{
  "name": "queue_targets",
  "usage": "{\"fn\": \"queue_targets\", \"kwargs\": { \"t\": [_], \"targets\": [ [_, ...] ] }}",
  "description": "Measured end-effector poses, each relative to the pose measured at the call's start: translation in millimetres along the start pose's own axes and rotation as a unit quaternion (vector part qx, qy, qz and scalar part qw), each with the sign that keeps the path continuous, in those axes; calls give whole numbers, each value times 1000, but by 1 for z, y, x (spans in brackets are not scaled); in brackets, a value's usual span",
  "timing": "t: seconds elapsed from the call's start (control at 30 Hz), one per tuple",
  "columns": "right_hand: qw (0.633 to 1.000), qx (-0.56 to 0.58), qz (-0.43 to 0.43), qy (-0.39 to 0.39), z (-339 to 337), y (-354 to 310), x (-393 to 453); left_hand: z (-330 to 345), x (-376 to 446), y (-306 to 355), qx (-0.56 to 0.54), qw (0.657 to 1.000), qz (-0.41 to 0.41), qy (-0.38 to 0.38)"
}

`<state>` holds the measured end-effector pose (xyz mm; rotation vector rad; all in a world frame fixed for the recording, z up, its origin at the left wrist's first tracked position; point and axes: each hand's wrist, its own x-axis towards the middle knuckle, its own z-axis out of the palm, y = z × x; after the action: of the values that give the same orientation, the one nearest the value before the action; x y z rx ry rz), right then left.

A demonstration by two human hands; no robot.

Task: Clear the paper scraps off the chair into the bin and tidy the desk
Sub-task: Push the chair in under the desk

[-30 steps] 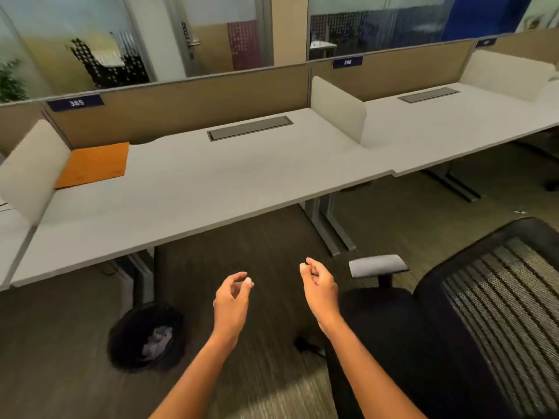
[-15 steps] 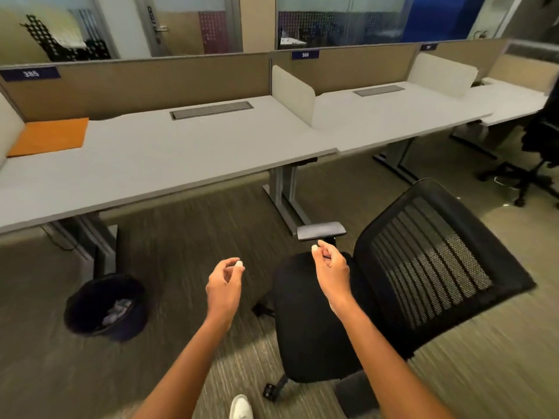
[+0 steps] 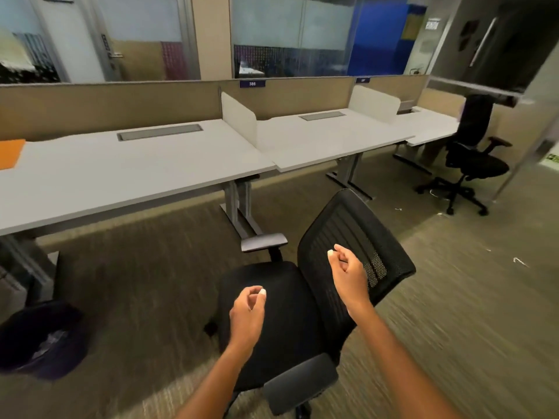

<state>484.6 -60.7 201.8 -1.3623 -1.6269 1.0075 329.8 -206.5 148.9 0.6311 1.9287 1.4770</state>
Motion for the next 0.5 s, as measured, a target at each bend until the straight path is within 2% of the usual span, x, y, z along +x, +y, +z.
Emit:
{"fn": "queue_targets", "kwargs": {
  "t": [0.33, 0.5],
  "targets": [
    [999, -22, -14, 36, -130, 50, 129, 193, 31, 39, 8, 995, -3, -94],
    [998, -48, -27, 8, -170, 84, 220, 316, 52, 71, 67, 994, 28, -87]
  ]
}}
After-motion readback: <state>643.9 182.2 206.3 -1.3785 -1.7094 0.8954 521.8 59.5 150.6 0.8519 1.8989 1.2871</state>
